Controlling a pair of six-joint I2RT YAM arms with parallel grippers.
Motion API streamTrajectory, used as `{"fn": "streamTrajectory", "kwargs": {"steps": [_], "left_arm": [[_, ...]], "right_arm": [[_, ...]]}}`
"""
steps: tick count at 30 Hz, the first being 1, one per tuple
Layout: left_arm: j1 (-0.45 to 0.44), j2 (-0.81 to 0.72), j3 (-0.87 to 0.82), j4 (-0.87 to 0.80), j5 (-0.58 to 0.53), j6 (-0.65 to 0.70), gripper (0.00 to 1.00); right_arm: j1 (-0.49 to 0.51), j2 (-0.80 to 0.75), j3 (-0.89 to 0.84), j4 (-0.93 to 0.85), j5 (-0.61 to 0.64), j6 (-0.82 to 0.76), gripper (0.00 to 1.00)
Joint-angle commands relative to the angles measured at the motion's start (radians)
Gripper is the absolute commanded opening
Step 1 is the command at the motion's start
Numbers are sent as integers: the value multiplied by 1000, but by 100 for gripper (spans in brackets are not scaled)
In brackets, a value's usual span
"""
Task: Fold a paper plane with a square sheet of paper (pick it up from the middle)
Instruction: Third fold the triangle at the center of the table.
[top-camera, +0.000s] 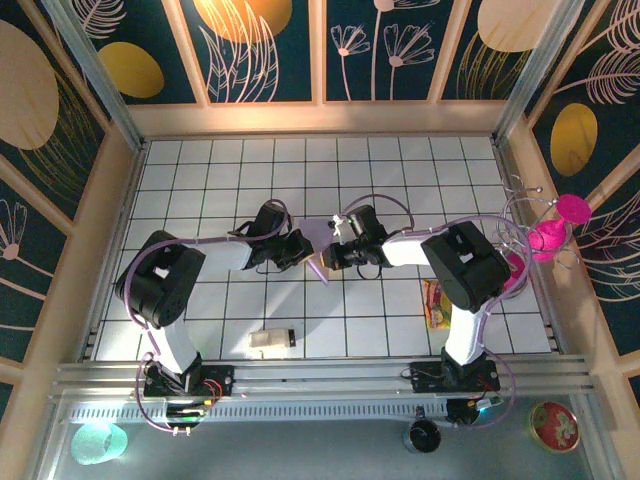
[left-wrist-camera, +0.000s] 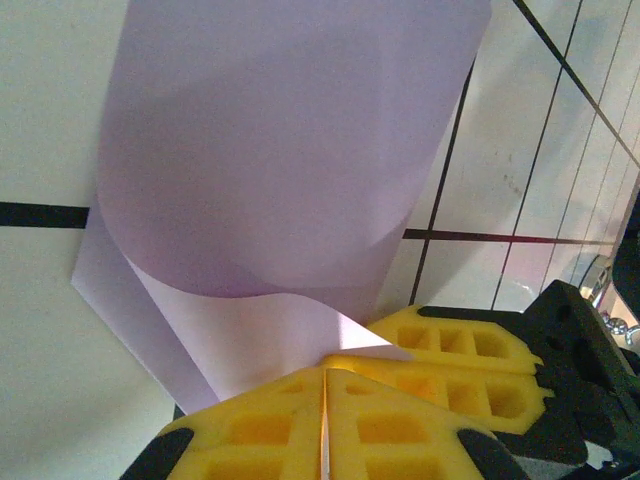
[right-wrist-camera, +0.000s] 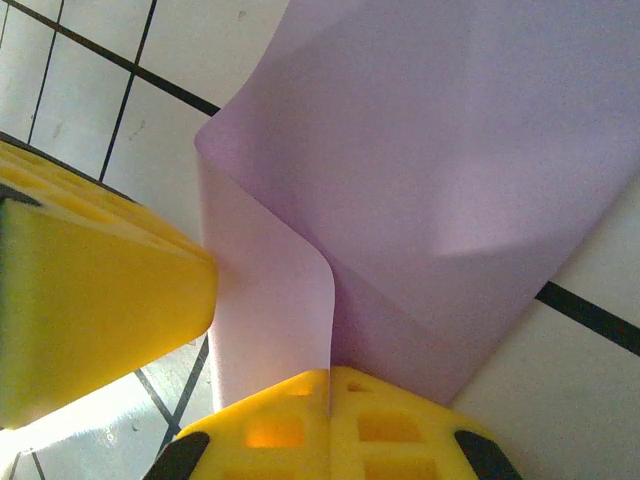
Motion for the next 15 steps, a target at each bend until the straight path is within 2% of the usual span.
{"fn": "streamTrajectory", "kwargs": {"steps": [1,15], "left_arm": [[-5,20,6,-37,-27,11,10],[-4,29,9,-78,-55,34,9]], "right_arm": [[6,37,16,-58,53,-14,0],[6,40,16,-58,58,-12,0]]}}
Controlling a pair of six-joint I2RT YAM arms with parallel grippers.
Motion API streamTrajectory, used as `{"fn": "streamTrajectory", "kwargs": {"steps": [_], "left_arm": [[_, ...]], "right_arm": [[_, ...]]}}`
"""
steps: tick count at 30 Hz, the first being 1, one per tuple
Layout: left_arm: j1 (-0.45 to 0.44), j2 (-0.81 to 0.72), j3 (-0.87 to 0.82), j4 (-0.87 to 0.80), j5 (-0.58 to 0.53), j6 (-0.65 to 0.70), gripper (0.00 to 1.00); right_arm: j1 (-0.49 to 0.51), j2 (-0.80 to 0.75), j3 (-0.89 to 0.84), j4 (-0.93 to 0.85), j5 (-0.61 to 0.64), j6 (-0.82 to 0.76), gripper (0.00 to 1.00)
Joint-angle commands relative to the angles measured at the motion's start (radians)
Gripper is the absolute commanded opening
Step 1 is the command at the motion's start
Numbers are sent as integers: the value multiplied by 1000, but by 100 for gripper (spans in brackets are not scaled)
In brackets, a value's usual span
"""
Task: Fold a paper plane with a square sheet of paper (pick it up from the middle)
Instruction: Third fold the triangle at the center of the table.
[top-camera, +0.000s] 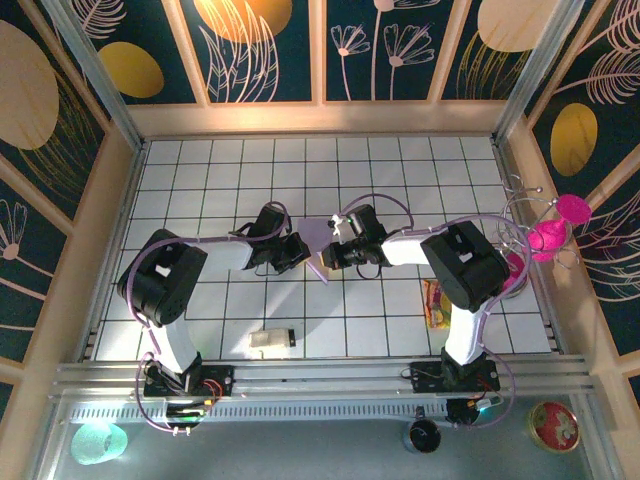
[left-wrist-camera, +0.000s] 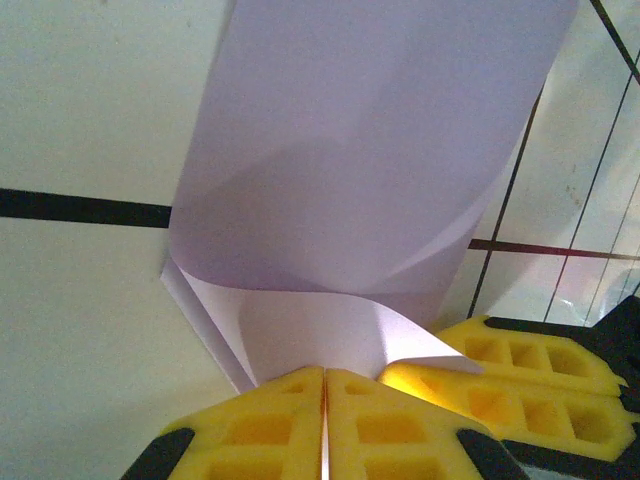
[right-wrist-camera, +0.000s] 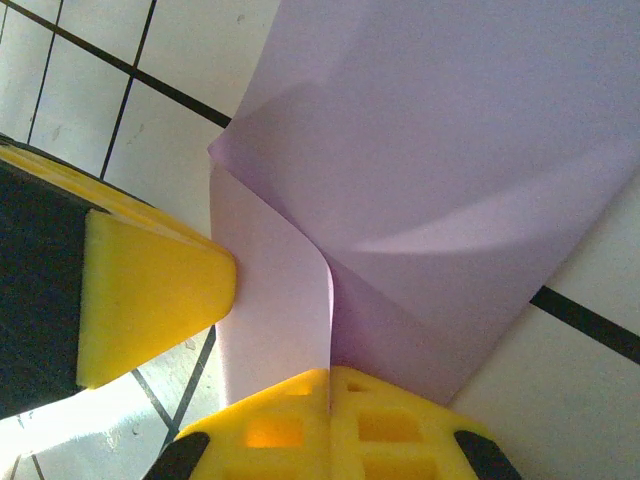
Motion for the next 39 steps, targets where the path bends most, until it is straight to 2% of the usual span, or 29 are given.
{"fn": "streamTrajectory", "kwargs": {"steps": [1,20,26,31,34,39], "left_arm": [[-4,16,7,-32,-11,18,9],[-5,32,-17,-47,-35,9,8],[-4,33,-27,-51,-53,7,7],[-5,40,-33,-43,-59,3,6],[-4,43,-34,-36,-57,1,6],[-5,41,-37,-32,-53,3,6]], "right_arm": [[6,35,7,-52,58,-12,0],[6,30,20,-65,54,3,1],[6,-46,76,-136,61,69,16],[4,-118,92,-193,130,100,29],[3,-132,98,-224,124,94,29],[16,-144,93,-210,1,90,23]]}}
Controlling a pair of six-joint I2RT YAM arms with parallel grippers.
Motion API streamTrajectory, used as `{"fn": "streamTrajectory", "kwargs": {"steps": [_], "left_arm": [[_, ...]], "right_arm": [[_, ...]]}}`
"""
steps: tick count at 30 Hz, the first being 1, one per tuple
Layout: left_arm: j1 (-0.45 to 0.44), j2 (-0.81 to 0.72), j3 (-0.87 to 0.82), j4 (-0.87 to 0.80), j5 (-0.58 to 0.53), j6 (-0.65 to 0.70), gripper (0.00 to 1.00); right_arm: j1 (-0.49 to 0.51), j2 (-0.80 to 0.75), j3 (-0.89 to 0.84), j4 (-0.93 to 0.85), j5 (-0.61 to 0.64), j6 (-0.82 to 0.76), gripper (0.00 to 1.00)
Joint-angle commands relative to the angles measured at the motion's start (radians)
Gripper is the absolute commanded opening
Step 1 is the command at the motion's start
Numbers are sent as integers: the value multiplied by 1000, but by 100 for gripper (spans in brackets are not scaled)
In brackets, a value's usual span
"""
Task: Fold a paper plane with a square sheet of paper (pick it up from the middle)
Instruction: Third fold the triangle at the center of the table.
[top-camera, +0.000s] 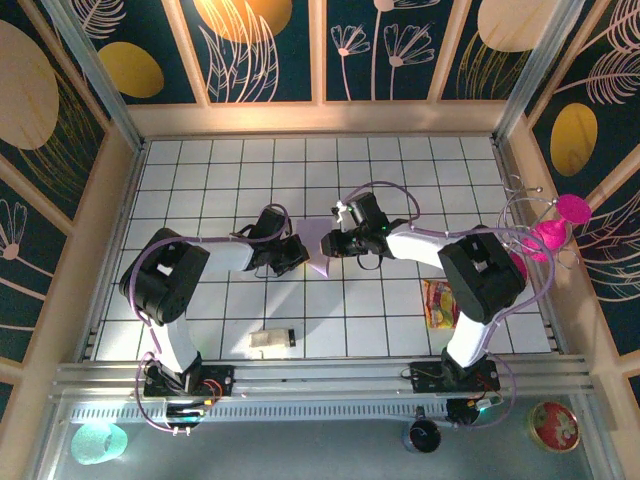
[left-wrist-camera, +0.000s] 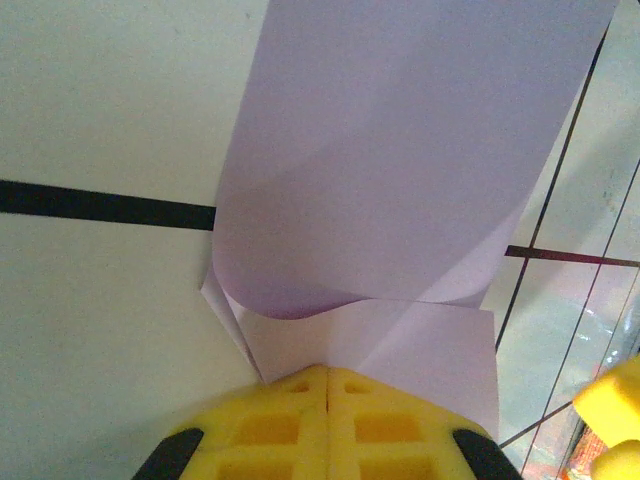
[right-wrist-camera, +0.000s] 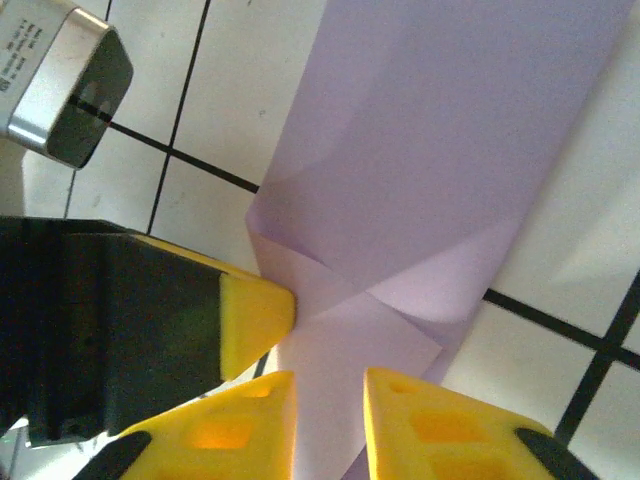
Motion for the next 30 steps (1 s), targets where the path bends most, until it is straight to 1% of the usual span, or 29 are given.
{"fn": "streamTrajectory", "kwargs": {"steps": [1,4,7,12,17,30], "left_arm": [[-5,25,-26,-33,-26,0,6],[-5,24,-29,-27,-21,0,6],[-5,23,-29,-22,-18,2,5],[-4,23,-32,-5,7,-2,6],[-5,26,-29,1,30,-8,6],[-5,31,-23,-10,30,-8,6]], "right_arm": [[18,-29,15,-24,-95,0,21],[41,-5,28,-20,-158,-1,16],[58,26,41,-22,-173,2,11],[67,63,49,-24,-187,5,8],[69,99,49,-37,-188,-4,7],[68,146,61,-67,-144,-19,6]]}}
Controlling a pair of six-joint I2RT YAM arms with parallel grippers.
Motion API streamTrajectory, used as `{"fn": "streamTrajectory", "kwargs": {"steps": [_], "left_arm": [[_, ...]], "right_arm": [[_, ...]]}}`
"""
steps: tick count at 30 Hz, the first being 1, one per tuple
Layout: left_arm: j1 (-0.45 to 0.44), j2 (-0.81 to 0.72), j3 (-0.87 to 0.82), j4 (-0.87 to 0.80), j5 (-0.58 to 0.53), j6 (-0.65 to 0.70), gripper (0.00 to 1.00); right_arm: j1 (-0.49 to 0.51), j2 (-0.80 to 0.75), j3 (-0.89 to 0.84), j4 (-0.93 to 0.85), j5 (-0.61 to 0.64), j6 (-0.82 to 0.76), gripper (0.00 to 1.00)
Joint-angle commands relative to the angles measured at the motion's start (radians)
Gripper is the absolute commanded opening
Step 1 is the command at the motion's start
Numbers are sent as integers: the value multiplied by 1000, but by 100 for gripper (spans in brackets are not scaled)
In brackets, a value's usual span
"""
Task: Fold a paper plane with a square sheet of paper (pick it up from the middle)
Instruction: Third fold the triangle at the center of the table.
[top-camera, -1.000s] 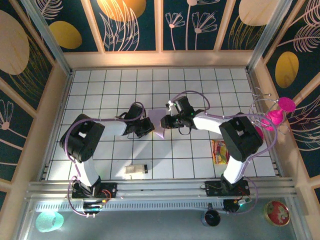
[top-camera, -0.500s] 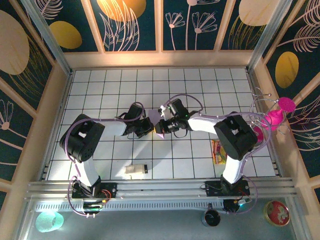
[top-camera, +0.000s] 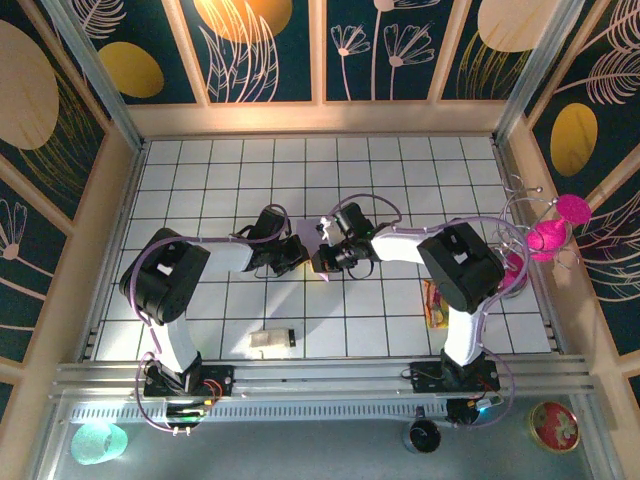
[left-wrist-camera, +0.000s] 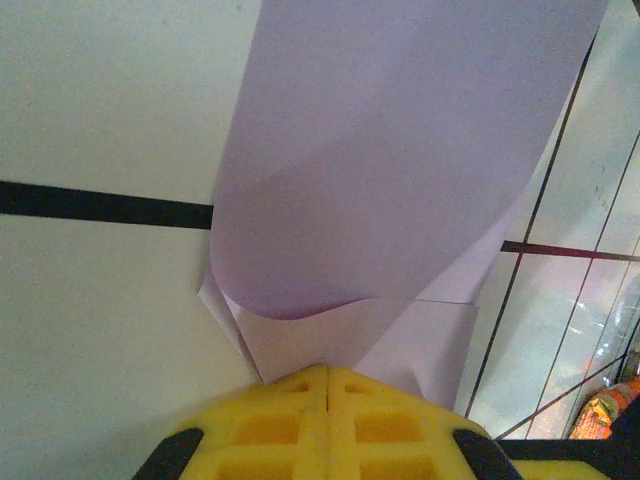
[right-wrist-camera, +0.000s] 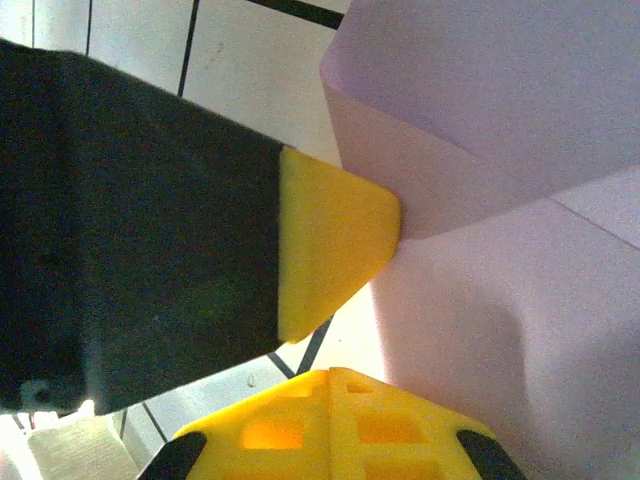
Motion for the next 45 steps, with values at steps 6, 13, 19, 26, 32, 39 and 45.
{"fn": "streamTrajectory", "kwargs": {"steps": [6,13,19,26,32,39,45], "left_arm": [[-5,36,-13,-44,-3,-6,6],[-4,43,-14,-62,-20,2,6],[-4,46,-18,-69,-27,5,6],[-3,51,-22,-76,-37,8,5],[-4,48,-22,-80,-41,11,5],[-4,45,-17,-80,-39,16,5],[-4,36,-2,-68,-24,20,5]], "right_arm": [[5,32,22,-38,41,-23,6],[6,41,20,-59,71,-35,5],[7,44,14,-93,74,-58,5],[16,15,-25,-164,71,-91,5],[25,-66,-112,-201,69,-87,5],[26,-164,-215,-201,97,-59,5],[26,-305,-195,-135,124,-54,6]]}}
